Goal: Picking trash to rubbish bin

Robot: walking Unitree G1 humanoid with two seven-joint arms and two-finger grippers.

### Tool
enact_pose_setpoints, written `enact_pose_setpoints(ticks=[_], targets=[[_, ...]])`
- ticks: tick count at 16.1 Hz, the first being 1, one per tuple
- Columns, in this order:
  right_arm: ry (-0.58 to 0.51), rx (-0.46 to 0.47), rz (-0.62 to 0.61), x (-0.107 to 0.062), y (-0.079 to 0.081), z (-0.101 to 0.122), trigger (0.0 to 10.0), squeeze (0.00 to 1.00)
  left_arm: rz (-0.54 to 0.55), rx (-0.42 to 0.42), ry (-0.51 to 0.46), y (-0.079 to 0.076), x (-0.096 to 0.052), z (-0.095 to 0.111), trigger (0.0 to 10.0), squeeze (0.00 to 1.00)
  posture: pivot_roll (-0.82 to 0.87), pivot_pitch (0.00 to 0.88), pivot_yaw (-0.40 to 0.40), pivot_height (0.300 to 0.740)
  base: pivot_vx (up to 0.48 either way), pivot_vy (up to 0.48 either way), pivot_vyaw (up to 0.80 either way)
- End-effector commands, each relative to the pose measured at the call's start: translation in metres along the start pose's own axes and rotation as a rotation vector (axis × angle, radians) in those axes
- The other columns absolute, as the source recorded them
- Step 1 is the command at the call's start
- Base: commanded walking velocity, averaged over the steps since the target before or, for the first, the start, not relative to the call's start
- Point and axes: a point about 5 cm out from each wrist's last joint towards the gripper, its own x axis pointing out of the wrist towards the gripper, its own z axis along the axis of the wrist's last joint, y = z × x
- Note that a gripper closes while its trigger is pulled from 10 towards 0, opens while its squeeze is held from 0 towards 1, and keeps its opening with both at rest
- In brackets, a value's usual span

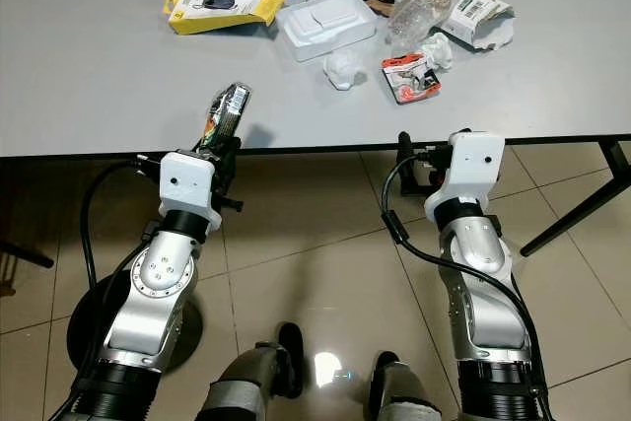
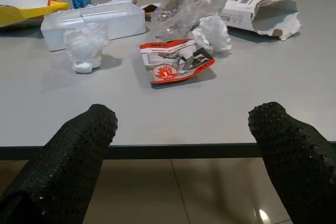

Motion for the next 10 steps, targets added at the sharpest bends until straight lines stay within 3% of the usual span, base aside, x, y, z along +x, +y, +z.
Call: enact_pose_setpoints(ticks=[1, 10], targets=[[0.009, 0.01, 0.002, -0.0025, -0.0005, -0.0015, 10.0, 0.0, 0.013, -0.002, 0.011, 0.0026, -0.0017, -0.0015, 10.0, 0.0, 0.06, 0.295, 0.093, 0.74, 0.0, 0.0, 0.0], [0.014, 0.011, -0.007, -0.002, -0.0018, -0.0026, 10.0, 0.0, 0.011, -0.005, 0.012, 0.0015, -0.0013, -0.0017, 10.0, 0.0, 0.06, 0.298, 0.095, 0.74, 0.0, 0.0, 0.0]])
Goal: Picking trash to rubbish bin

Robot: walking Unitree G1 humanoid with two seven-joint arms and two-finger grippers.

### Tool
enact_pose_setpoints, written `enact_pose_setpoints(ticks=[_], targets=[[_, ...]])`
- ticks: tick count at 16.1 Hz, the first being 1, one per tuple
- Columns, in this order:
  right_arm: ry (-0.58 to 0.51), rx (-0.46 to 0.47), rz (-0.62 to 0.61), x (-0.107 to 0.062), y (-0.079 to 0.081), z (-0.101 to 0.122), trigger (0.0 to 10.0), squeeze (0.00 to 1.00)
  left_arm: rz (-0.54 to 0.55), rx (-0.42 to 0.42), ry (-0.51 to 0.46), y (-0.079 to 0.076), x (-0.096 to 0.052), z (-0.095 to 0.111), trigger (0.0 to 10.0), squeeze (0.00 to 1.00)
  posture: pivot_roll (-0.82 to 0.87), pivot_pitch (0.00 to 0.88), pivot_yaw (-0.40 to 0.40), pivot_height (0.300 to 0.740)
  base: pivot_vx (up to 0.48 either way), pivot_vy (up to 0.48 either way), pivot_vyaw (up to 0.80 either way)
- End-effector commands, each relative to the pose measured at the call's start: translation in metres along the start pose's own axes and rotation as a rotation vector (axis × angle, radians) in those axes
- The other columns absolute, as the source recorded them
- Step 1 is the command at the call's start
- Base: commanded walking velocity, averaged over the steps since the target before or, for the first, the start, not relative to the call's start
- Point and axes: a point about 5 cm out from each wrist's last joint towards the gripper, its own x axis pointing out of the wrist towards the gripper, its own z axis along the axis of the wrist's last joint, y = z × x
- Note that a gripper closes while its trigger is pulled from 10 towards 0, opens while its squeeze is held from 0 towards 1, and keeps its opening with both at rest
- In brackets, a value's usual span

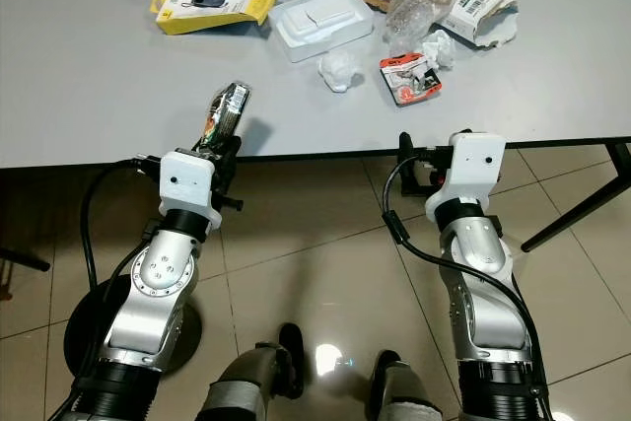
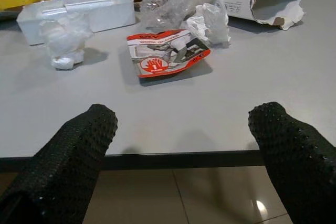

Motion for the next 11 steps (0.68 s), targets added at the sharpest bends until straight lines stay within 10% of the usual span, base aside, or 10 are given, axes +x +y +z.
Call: enact_pose_setpoints(ticks=[1, 11], targets=[[0.012, 0.012, -0.003, -0.0018, -0.0006, -0.0024, 10.0, 0.0, 0.01, -0.004, 0.018, 0.0017, -0.0026, -0.0032, 10.0, 0.0, 0.06, 0.3, 0.096, 0.74, 0.0, 0.0, 0.0], [0.011, 0.021, -0.01, -0.0028, 0.0002, -0.0027, 10.0, 0.0, 0.015, 0.001, 0.017, 0.0046, -0.0021, -0.0024, 10.0, 0.0, 0.06, 0.308, 0.102, 0.74, -0.254, 0.0, 0.0]])
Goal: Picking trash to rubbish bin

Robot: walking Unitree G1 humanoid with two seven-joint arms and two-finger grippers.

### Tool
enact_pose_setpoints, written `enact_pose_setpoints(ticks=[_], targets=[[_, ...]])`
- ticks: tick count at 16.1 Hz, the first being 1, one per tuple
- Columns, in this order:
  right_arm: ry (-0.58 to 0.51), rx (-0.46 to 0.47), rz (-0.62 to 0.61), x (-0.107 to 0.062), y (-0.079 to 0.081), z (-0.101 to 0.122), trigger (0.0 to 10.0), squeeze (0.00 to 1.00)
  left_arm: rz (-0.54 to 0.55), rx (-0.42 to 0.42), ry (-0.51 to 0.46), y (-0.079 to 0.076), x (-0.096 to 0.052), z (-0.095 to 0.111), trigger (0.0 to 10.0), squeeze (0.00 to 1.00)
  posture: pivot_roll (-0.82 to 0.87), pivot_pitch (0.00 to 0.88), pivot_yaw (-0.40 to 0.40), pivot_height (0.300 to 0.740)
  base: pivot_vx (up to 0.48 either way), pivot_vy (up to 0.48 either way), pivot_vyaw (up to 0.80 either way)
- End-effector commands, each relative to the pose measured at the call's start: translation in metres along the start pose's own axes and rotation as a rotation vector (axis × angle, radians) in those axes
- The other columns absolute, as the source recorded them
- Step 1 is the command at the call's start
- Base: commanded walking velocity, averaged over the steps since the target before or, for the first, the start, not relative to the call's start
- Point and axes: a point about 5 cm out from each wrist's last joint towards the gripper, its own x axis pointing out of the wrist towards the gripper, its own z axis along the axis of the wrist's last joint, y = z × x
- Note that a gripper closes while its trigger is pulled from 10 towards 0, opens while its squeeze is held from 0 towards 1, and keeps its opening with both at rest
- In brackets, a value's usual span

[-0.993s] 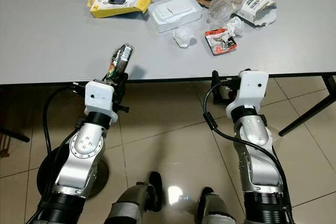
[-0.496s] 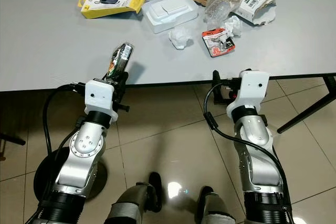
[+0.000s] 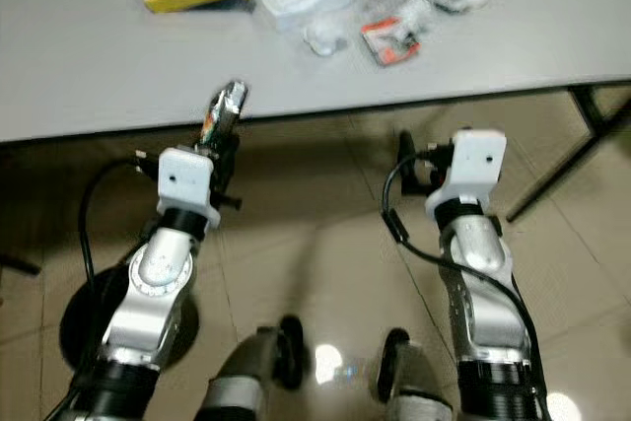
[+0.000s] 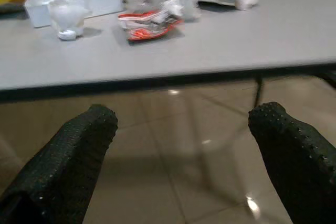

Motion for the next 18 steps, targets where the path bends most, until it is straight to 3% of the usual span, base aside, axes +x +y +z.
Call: enact_pose_setpoints(ticks=[1, 10, 18], targets=[[0.002, 0.01, 0.01, 0.0011, 0.0027, 0.0008, 10.0, 0.0, 0.023, -0.007, 0.03, 0.0046, -0.0071, -0.0066, 10.0, 0.0, 0.06, 0.309, 0.103, 0.74, -0.259, 0.0, 0.0], [0.017, 0.0, 0.038, -0.0007, 0.0056, -0.0012, 10.0, 0.0, 0.023, -0.005, 0.046, 0.003, -0.0075, -0.0088, 10.0, 0.0, 0.06, 0.311, 0.1, 0.74, -0.081, 0.0, 0.0], [0.037, -0.019, 0.064, -0.0023, 0.0087, -0.0054, 10.0, 0.0, 0.008, -0.021, 0.052, -0.0013, -0.0079, -0.0093, 10.0, 0.0, 0.06, 0.308, 0.103, 0.74, 0.0, 0.0, 0.77]])
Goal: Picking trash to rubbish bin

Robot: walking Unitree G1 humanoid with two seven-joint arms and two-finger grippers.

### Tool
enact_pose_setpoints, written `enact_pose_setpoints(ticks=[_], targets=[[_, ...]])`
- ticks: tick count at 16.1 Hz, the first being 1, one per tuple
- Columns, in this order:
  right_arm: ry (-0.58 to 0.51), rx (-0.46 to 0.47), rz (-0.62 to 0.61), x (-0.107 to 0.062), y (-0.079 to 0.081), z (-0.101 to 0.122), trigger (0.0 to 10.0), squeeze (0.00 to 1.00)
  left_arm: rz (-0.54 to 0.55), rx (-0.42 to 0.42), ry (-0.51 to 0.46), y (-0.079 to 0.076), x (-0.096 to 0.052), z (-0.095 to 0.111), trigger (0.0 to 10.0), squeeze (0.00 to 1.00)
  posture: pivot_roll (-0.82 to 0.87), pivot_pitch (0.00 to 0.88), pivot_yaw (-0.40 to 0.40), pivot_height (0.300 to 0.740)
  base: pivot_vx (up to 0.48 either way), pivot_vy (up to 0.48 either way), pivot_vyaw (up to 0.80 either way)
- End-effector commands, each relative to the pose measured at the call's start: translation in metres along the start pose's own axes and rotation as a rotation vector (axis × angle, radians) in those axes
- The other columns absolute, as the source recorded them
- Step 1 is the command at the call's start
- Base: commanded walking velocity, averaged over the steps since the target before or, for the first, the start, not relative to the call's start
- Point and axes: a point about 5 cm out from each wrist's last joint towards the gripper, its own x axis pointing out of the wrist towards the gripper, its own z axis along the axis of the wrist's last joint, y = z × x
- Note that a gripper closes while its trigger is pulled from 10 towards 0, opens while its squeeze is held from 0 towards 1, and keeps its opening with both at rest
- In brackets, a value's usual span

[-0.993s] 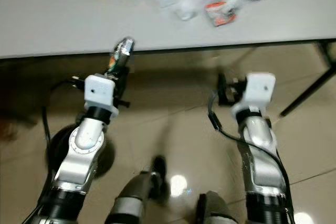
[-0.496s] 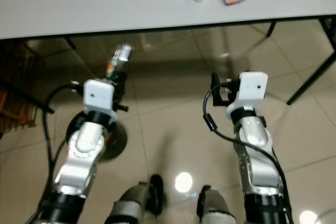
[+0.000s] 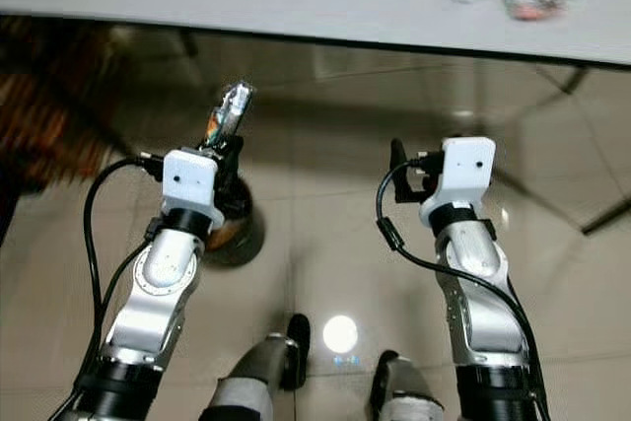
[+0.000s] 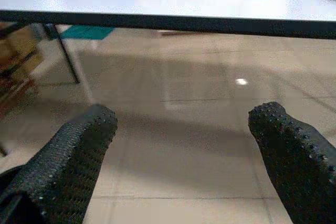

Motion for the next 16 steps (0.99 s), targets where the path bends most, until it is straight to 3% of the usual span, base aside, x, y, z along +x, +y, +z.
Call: enact_pose_setpoints(ticks=[1, 14, 16], targets=[[0.024, -0.001, 0.002, -0.003, -0.001, -0.004, 10.0, 0.0, 0.0, -0.008, 0.021, -0.001, -0.003, -0.004, 10.0, 0.0, 0.06, 0.306, 0.104, 0.74, 0.0, 0.0, 0.8], [0.023, 0.023, 0.062, -0.002, 0.01, -0.006, 10.0, 0.0, -0.03, -0.026, 0.018, -0.006, -0.004, -0.004, 10.0, 0.0, 0.05, 0.275, 0.109, 0.74, 0.0, 0.0, 0.8], [0.028, 0.035, 0.062, -0.002, 0.012, -0.006, 10.0, 0.0, -0.033, -0.026, 0.02, -0.007, -0.005, -0.004, 10.0, 0.0, 0.05, 0.275, 0.107, 0.74, 0.0, 0.0, 0.0]])
